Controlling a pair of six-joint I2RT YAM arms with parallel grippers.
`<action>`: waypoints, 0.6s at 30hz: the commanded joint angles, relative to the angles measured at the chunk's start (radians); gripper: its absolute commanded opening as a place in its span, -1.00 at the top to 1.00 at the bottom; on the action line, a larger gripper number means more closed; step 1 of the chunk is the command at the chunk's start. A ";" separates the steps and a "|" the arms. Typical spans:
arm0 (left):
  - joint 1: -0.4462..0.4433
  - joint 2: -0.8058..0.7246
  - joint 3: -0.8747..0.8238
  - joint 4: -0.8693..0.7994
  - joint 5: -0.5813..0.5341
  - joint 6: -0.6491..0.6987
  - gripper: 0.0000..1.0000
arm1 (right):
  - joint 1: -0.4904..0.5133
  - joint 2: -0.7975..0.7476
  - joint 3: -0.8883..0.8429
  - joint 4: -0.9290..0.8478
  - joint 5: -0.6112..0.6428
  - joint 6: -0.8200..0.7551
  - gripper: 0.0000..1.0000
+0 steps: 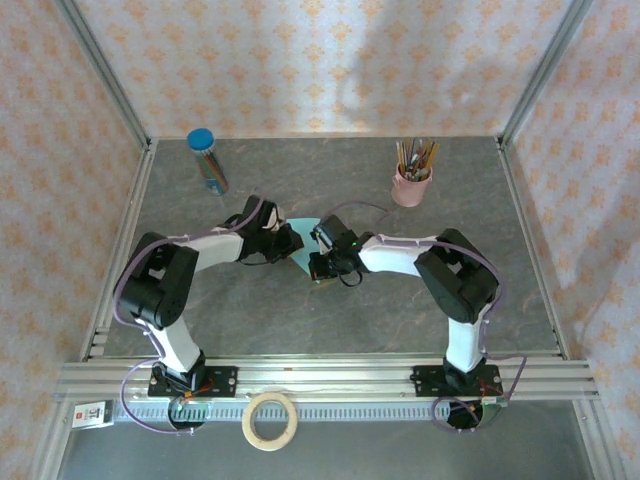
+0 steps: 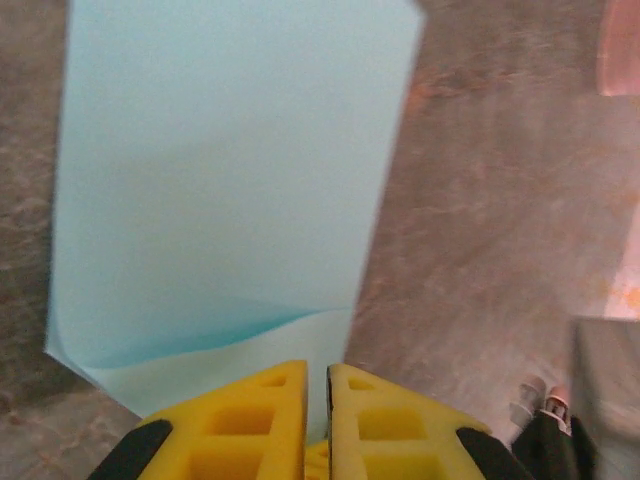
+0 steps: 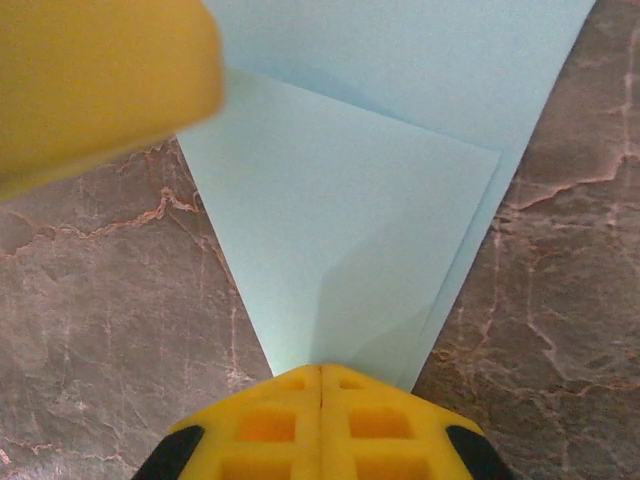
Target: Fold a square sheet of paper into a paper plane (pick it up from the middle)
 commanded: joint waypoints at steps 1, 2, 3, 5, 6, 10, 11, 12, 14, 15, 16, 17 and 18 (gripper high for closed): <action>-0.005 -0.055 -0.044 0.083 0.012 0.064 0.73 | -0.014 0.041 0.007 -0.095 0.066 0.015 0.92; -0.006 -0.058 -0.055 0.090 0.012 0.072 0.73 | -0.016 0.044 0.009 -0.099 0.064 0.017 0.92; -0.008 -0.057 -0.065 0.094 0.008 0.078 0.74 | -0.016 0.047 0.010 -0.101 0.063 0.019 0.92; -0.012 -0.049 -0.083 0.109 0.010 0.088 0.76 | -0.018 0.055 0.013 -0.110 0.060 0.022 0.92; -0.016 -0.044 -0.090 0.116 0.012 0.089 0.77 | -0.019 0.056 0.014 -0.113 0.060 0.021 0.93; -0.036 -0.011 -0.102 0.150 0.026 0.092 0.80 | -0.019 0.062 0.014 -0.123 0.062 0.025 0.93; -0.040 -0.002 -0.099 0.153 0.029 0.093 0.80 | -0.019 0.064 0.013 -0.124 0.059 0.025 0.93; -0.042 0.006 -0.097 0.155 0.032 0.096 0.81 | -0.020 0.065 0.014 -0.126 0.057 0.026 0.93; -0.048 0.014 -0.091 0.163 0.037 0.101 0.81 | -0.020 0.066 0.014 -0.126 0.057 0.026 0.93; -0.050 0.019 -0.089 0.163 0.037 0.105 0.81 | -0.020 0.067 0.015 -0.128 0.057 0.027 0.93; -0.052 0.023 -0.087 0.161 0.036 0.109 0.81 | -0.020 0.068 0.015 -0.128 0.057 0.025 0.93; -0.052 0.031 -0.084 0.154 0.032 0.113 0.81 | -0.020 0.068 0.014 -0.129 0.058 0.028 0.93; -0.051 0.039 -0.082 0.146 0.027 0.115 0.81 | -0.019 0.070 0.014 -0.131 0.058 0.028 0.93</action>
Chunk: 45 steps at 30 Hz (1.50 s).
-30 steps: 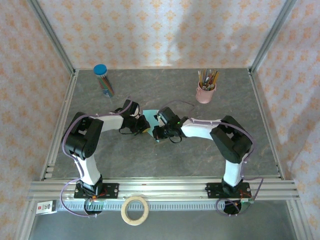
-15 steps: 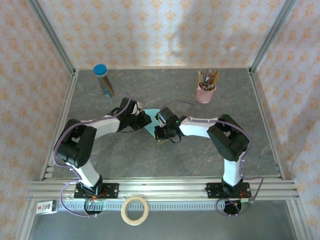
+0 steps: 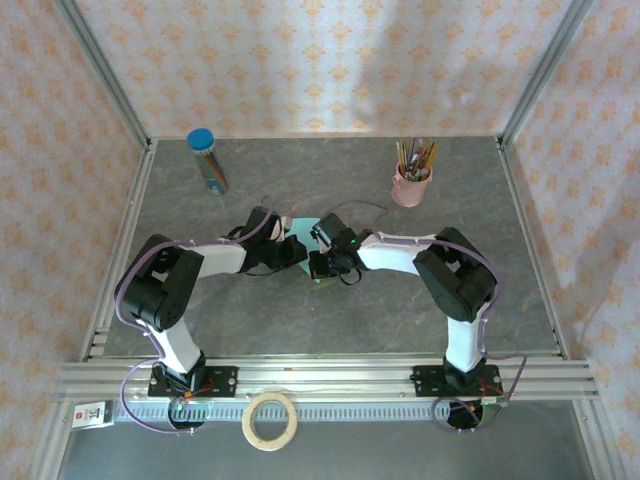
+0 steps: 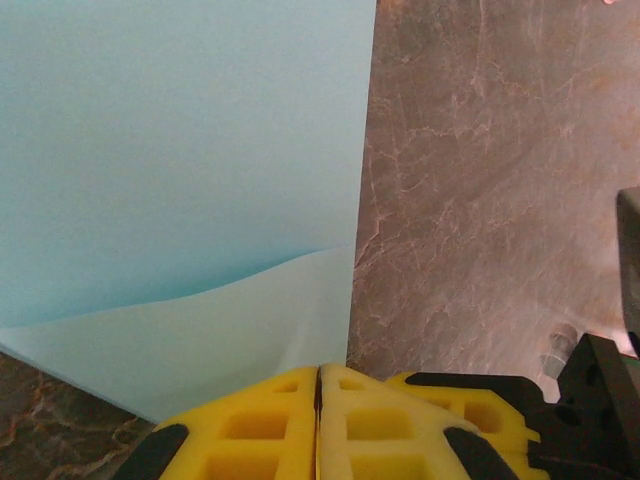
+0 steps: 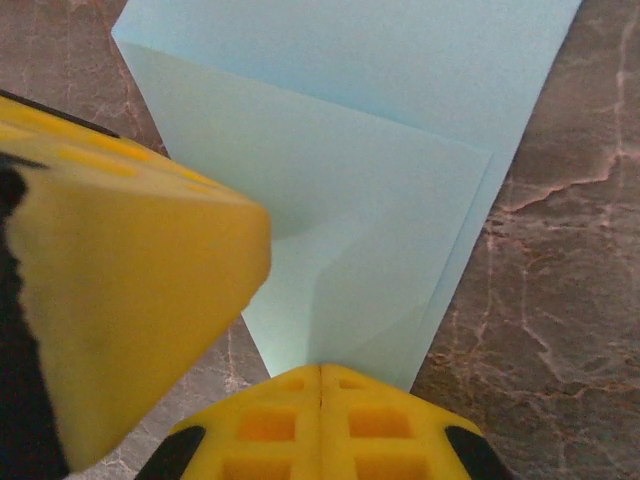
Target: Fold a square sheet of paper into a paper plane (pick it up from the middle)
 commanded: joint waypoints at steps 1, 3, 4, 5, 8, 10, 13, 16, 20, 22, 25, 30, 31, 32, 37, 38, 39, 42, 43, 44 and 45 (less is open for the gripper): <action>-0.005 0.033 0.012 0.013 -0.004 0.038 0.81 | -0.016 0.055 -0.012 -0.097 0.064 0.009 0.93; -0.006 0.042 0.009 0.005 -0.021 0.040 0.81 | -0.016 0.057 -0.014 -0.104 0.071 0.009 0.93; -0.006 0.044 0.010 -0.001 -0.036 0.042 0.81 | -0.015 0.058 -0.016 -0.108 0.072 0.007 0.93; -0.005 0.048 0.011 -0.009 -0.050 0.043 0.82 | -0.016 0.059 -0.017 -0.113 0.075 0.005 0.93; -0.005 0.060 0.025 -0.041 -0.090 0.049 0.82 | -0.015 0.064 -0.021 -0.131 0.080 -0.003 0.93; -0.003 0.073 0.037 -0.061 -0.114 0.057 0.82 | -0.015 0.066 -0.024 -0.146 0.092 -0.011 0.93; 0.007 0.088 0.055 -0.089 -0.143 0.074 0.82 | -0.015 0.069 -0.035 -0.169 0.115 -0.022 0.93; 0.034 0.101 0.063 -0.098 -0.144 0.091 0.82 | -0.017 0.065 -0.054 -0.184 0.136 -0.032 0.93; 0.078 0.116 0.071 -0.102 -0.136 0.122 0.80 | -0.026 0.062 -0.073 -0.190 0.153 -0.039 0.93; 0.112 0.123 0.071 -0.095 -0.123 0.128 0.79 | -0.030 0.059 -0.082 -0.192 0.158 -0.047 0.93; 0.159 0.136 0.081 -0.084 -0.107 0.158 0.79 | -0.037 0.055 -0.087 -0.199 0.167 -0.065 0.93; 0.218 0.151 0.103 -0.088 -0.099 0.170 0.78 | -0.050 0.032 -0.089 -0.199 0.167 -0.122 0.93; 0.226 0.147 0.107 -0.085 -0.098 0.170 0.78 | -0.051 0.026 -0.087 -0.195 0.164 -0.135 0.92; 0.229 0.141 0.110 -0.085 -0.096 0.169 0.78 | -0.052 0.023 -0.083 -0.191 0.161 -0.144 0.92; 0.234 0.090 0.127 -0.097 -0.091 0.172 0.77 | -0.060 0.003 -0.044 -0.164 0.114 -0.170 0.91; 0.233 0.078 0.127 -0.096 -0.087 0.167 0.77 | -0.060 -0.006 -0.036 -0.151 0.102 -0.167 0.90; 0.234 0.061 0.125 -0.093 -0.080 0.158 0.77 | -0.061 -0.018 -0.026 -0.134 0.085 -0.156 0.89; 0.233 0.010 0.119 -0.080 -0.054 0.138 0.74 | -0.061 -0.076 -0.014 -0.034 0.028 -0.087 0.72; 0.231 -0.006 0.114 -0.076 -0.052 0.130 0.72 | -0.061 -0.102 -0.025 0.025 0.004 -0.050 0.59; 0.232 -0.024 0.112 -0.076 -0.051 0.109 0.70 | -0.061 -0.125 -0.044 0.077 -0.019 -0.012 0.48; 0.232 -0.040 0.107 -0.077 -0.056 0.104 0.66 | -0.061 -0.148 -0.071 0.156 -0.041 0.034 0.39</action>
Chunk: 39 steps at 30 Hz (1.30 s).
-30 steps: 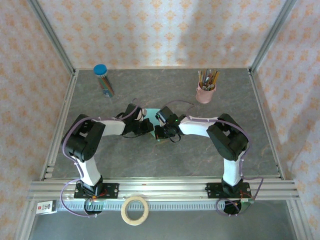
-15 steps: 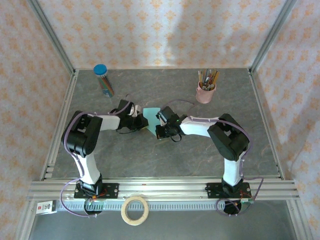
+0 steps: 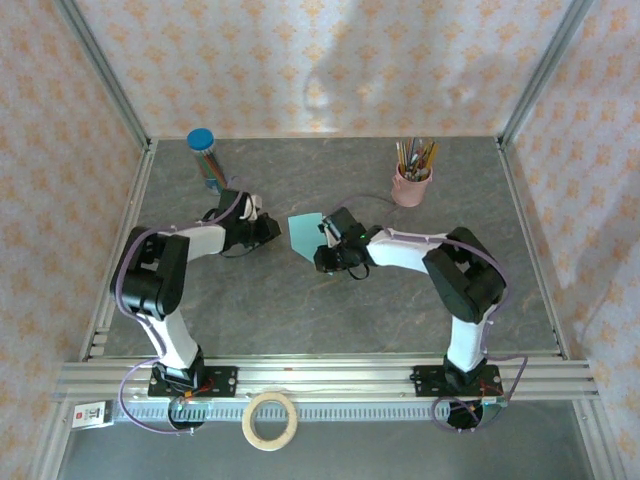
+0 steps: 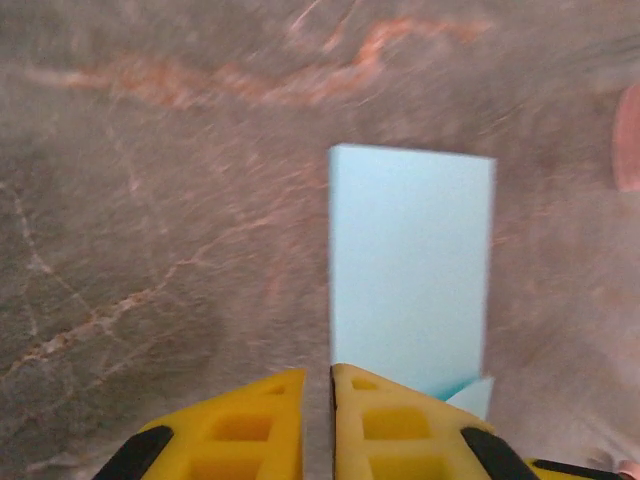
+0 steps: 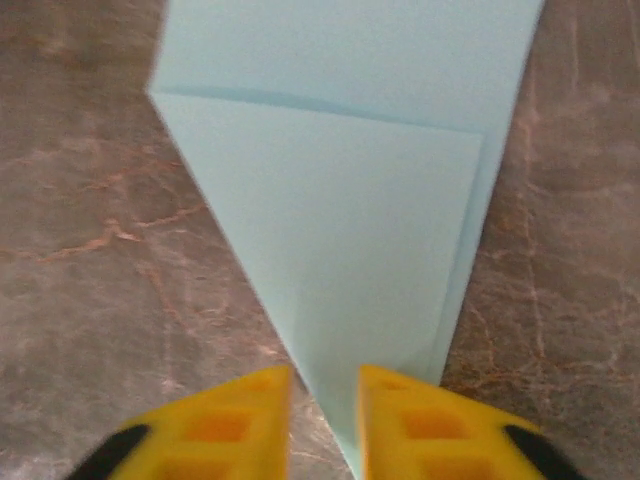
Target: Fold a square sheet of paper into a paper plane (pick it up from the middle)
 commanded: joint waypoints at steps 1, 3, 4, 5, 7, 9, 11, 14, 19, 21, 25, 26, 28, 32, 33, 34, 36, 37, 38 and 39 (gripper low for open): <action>0.002 -0.080 -0.008 0.004 -0.029 -0.019 0.60 | -0.004 -0.106 -0.059 0.188 -0.059 0.151 0.30; 0.002 -0.105 -0.024 0.016 -0.031 -0.034 0.55 | -0.004 -0.132 -0.093 0.264 -0.058 0.214 0.15; 0.002 -0.116 -0.033 0.023 -0.031 -0.044 0.52 | -0.003 -0.140 -0.108 0.295 -0.054 0.237 0.10; 0.002 -0.127 -0.046 0.036 -0.026 -0.056 0.45 | -0.002 -0.152 -0.130 0.331 -0.044 0.262 0.06; 0.002 -0.143 -0.069 0.057 -0.014 -0.079 0.27 | -0.001 -0.168 -0.160 0.372 0.007 0.328 0.01; 0.002 -0.154 -0.087 0.066 -0.006 -0.094 0.10 | -0.001 -0.166 -0.160 0.381 0.030 0.369 0.02; 0.002 -0.159 -0.099 0.069 -0.003 -0.108 -0.01 | -0.001 -0.148 -0.142 0.366 0.053 0.404 0.03; 0.001 -0.161 -0.125 0.125 0.035 -0.153 -0.14 | -0.001 -0.099 -0.094 0.326 0.053 0.427 0.05; -0.003 -0.143 -0.167 0.209 0.097 -0.214 -0.58 | -0.003 -0.043 -0.062 0.289 0.060 0.481 0.11; -0.008 -0.147 -0.186 0.227 0.099 -0.221 -0.78 | -0.003 -0.027 -0.063 0.289 0.054 0.503 0.14; -0.016 -0.172 -0.208 0.234 0.083 -0.214 -0.99 | -0.004 0.006 -0.052 0.267 0.061 0.527 0.16; -0.020 -0.175 -0.203 0.224 0.080 -0.208 -0.99 | -0.004 0.014 -0.046 0.259 0.065 0.528 0.16; -0.031 -0.175 -0.190 0.205 0.079 -0.195 -0.99 | -0.005 0.026 -0.041 0.250 0.068 0.530 0.16; -0.071 -0.182 -0.174 0.158 0.038 -0.168 -0.99 | -0.013 0.056 -0.044 0.244 0.048 0.548 0.18; -0.081 -0.183 -0.175 0.149 0.031 -0.164 -0.99 | -0.014 0.057 -0.048 0.238 0.050 0.551 0.18; -0.087 -0.183 -0.176 0.144 0.025 -0.160 -0.99 | -0.015 0.057 -0.054 0.240 0.048 0.551 0.19; -0.099 -0.177 -0.177 0.140 0.026 -0.156 -0.99 | -0.023 0.054 -0.078 0.253 0.038 0.560 0.19; -0.101 -0.170 -0.172 0.139 0.035 -0.157 -0.98 | -0.028 0.051 -0.094 0.268 0.030 0.569 0.19; -0.103 -0.159 -0.168 0.140 0.048 -0.159 -0.96 | -0.032 0.050 -0.107 0.281 0.018 0.573 0.19; -0.105 -0.149 -0.163 0.142 0.061 -0.166 -0.91 | -0.036 0.050 -0.117 0.291 0.005 0.578 0.19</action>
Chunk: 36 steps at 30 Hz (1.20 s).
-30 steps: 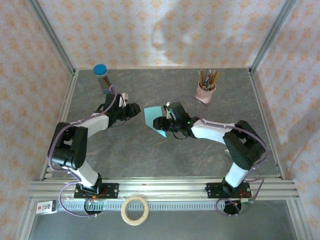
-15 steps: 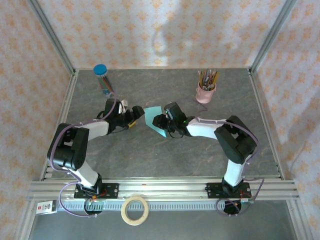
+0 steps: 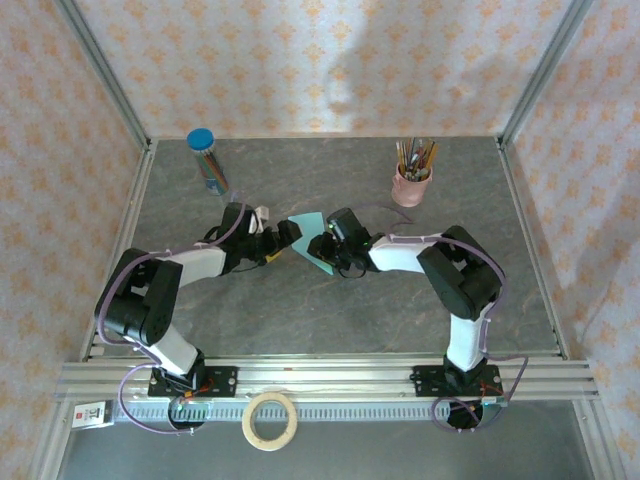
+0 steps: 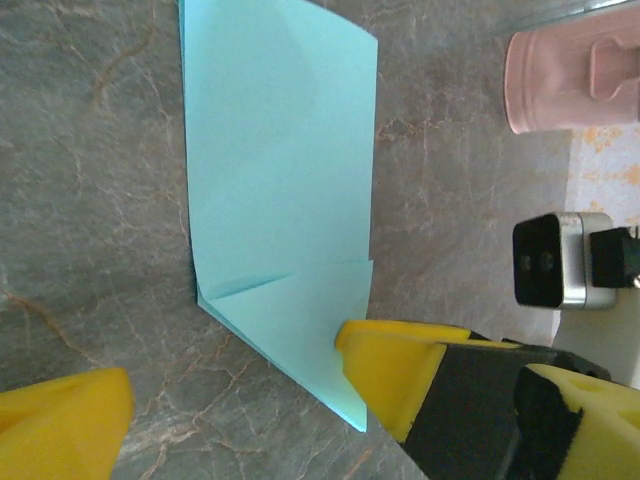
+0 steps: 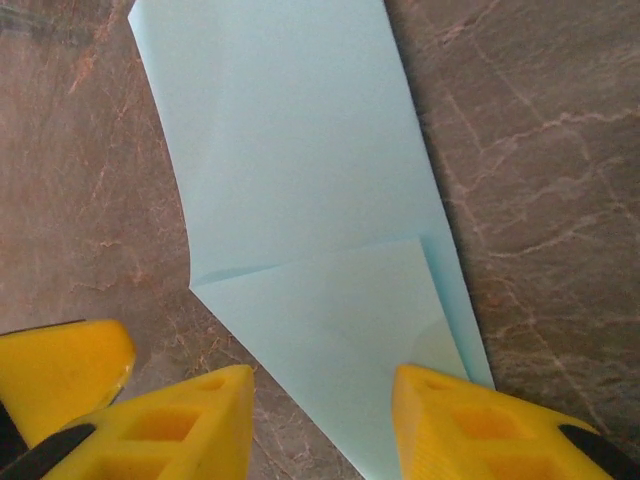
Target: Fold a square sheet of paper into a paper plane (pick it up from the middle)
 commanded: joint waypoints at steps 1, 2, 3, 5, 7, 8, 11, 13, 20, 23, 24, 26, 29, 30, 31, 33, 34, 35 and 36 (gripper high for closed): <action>-0.007 0.016 0.037 -0.013 0.018 0.011 -0.88 | -0.019 0.009 -0.047 0.003 -0.019 0.033 0.19; -0.009 0.026 0.042 -0.010 0.028 0.001 -0.82 | -0.023 0.012 -0.055 0.012 -0.039 0.041 0.20; -0.007 0.036 0.049 -0.012 0.037 -0.008 -0.75 | -0.028 0.013 -0.066 0.027 -0.061 0.052 0.20; -0.007 0.057 0.062 -0.018 0.051 -0.031 -0.60 | -0.035 0.016 -0.081 0.043 -0.090 0.073 0.22; -0.010 0.079 0.076 -0.028 0.065 -0.053 -0.42 | -0.043 0.013 -0.088 0.046 -0.114 0.083 0.24; -0.012 0.090 0.079 -0.035 0.067 -0.061 -0.35 | -0.047 0.009 -0.094 0.049 -0.122 0.083 0.25; -0.013 0.108 0.084 -0.051 0.051 -0.077 -0.16 | -0.062 0.008 -0.108 0.059 -0.149 0.078 0.25; -0.013 0.122 0.103 -0.081 0.037 -0.066 -0.11 | -0.068 0.019 -0.111 0.075 -0.176 0.066 0.28; -0.027 0.161 0.121 -0.085 -0.054 -0.094 0.05 | -0.073 0.038 -0.098 0.088 -0.209 0.061 0.35; -0.041 0.167 0.118 -0.059 -0.067 -0.097 0.09 | -0.075 0.036 -0.091 0.081 -0.225 0.051 0.36; -0.044 0.173 0.119 -0.058 -0.073 -0.097 0.11 | -0.077 0.035 -0.089 0.073 -0.225 0.045 0.36; -0.049 0.186 0.118 -0.044 -0.065 -0.106 0.18 | -0.082 0.030 -0.089 0.060 -0.228 0.036 0.37; -0.058 0.189 0.118 -0.042 -0.073 -0.110 0.22 | -0.085 0.022 -0.095 0.053 -0.225 0.031 0.38; -0.059 0.190 0.120 -0.041 -0.073 -0.110 0.22 | -0.086 0.020 -0.096 0.053 -0.225 0.031 0.37; -0.059 0.192 0.122 -0.045 -0.077 -0.111 0.22 | -0.085 0.019 -0.101 0.055 -0.225 0.032 0.38; -0.061 0.199 0.124 -0.045 -0.078 -0.110 0.22 | -0.086 0.019 -0.110 0.066 -0.226 0.037 0.38; -0.061 0.199 0.122 -0.040 -0.072 -0.112 0.22 | -0.086 0.021 -0.114 0.072 -0.227 0.040 0.38; -0.062 0.201 0.121 -0.032 -0.063 -0.115 0.23 | -0.086 0.022 -0.119 0.079 -0.229 0.042 0.38; -0.061 0.200 0.117 -0.017 -0.053 -0.119 0.24 | -0.086 0.022 -0.122 0.083 -0.229 0.046 0.39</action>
